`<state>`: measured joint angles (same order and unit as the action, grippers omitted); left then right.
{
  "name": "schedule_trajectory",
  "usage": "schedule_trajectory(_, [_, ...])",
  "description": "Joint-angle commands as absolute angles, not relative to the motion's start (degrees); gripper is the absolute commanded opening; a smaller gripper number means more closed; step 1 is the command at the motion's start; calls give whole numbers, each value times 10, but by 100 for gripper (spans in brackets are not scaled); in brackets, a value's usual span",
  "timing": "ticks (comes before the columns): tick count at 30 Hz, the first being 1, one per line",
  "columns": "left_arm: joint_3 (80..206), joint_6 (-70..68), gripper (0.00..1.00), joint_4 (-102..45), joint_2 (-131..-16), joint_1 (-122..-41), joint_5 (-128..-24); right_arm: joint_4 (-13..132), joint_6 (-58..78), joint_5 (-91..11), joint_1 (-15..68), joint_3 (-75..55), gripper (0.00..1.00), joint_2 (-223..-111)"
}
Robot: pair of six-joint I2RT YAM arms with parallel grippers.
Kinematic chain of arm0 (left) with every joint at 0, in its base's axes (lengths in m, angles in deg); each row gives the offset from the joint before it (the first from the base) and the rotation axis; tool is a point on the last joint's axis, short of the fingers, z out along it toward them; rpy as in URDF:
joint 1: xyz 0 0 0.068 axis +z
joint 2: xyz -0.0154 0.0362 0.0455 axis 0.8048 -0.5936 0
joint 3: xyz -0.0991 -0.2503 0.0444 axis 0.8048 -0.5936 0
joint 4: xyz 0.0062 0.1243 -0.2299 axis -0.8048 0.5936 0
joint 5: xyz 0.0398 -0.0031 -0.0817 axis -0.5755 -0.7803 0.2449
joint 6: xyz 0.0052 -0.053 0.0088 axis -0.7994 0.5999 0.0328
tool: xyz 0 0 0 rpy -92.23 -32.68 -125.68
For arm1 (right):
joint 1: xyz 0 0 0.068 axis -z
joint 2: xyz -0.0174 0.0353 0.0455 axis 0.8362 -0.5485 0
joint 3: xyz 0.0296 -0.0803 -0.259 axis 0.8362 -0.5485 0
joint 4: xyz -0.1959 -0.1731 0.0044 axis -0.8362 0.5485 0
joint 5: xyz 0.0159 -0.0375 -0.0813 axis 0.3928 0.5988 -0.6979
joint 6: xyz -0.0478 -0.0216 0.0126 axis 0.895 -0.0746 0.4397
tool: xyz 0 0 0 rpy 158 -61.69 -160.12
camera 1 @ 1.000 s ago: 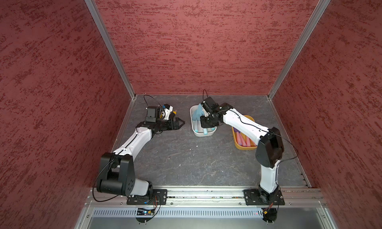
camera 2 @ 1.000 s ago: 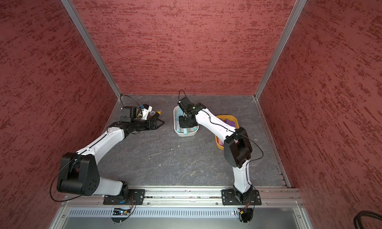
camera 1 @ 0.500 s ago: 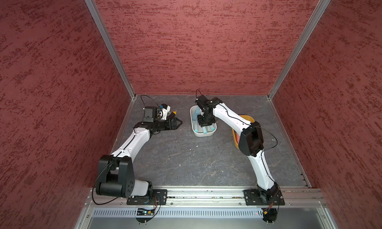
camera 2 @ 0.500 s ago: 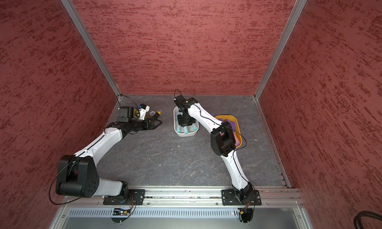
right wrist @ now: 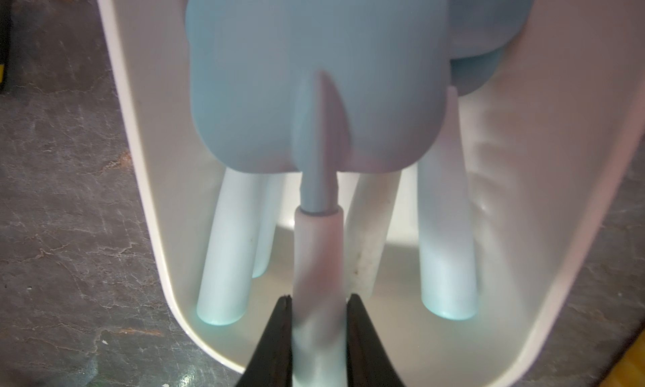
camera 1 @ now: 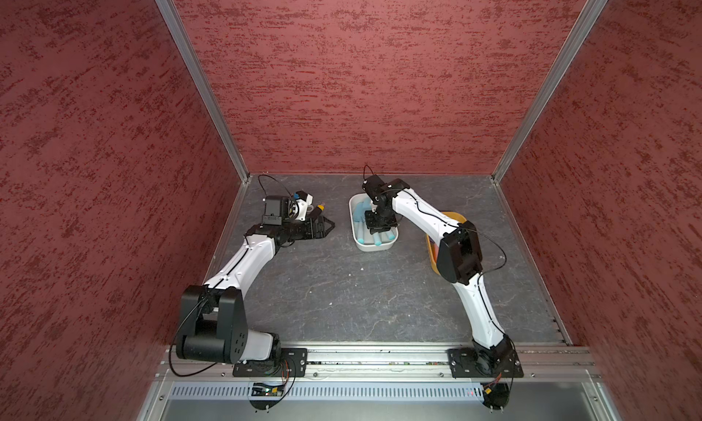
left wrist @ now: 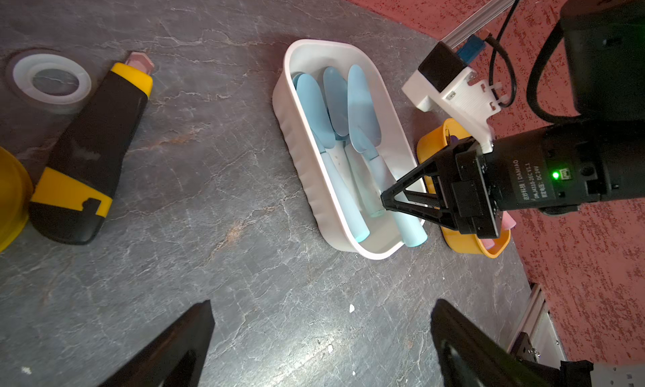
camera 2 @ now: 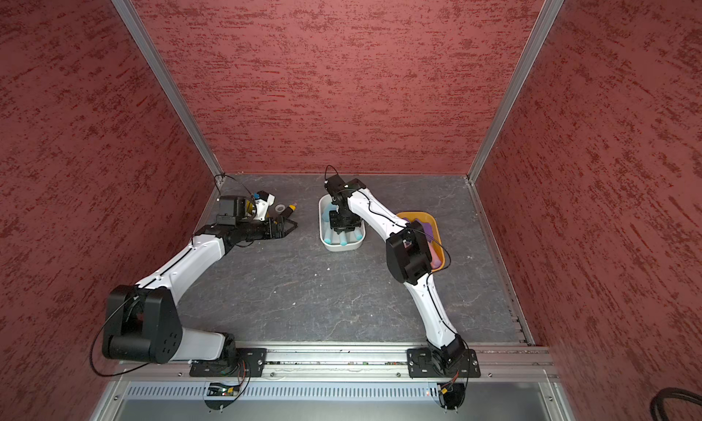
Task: Sort the small shovels by color and place them into the storage box
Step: Place the shovel in the storage box.
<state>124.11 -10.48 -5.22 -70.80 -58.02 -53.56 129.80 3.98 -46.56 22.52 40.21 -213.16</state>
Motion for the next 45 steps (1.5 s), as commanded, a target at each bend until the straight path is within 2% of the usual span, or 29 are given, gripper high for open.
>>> schedule_trajectory(1, [1235, -112, 100, -57, -696, -573, -529, 1280, 35, -459, 229, 424, 0, -2146])
schedule_trajectory(25, [1224, -103, 100, -68, -691, -567, -522, 1241, 11, -443, 241, 431, 2, -2194])
schedule_trajectory(31, [1223, -103, 100, -69, -692, -566, -522, 1239, 12, -439, 241, 432, 8, -2202])
schedule_trajectory(37, [1223, -103, 100, -70, -692, -566, -522, 1236, 15, -440, 242, 432, 24, -2202])
schedule_trajectory(45, [1222, -103, 100, -70, -693, -564, -522, 1239, 20, -440, 242, 430, 37, -2196])
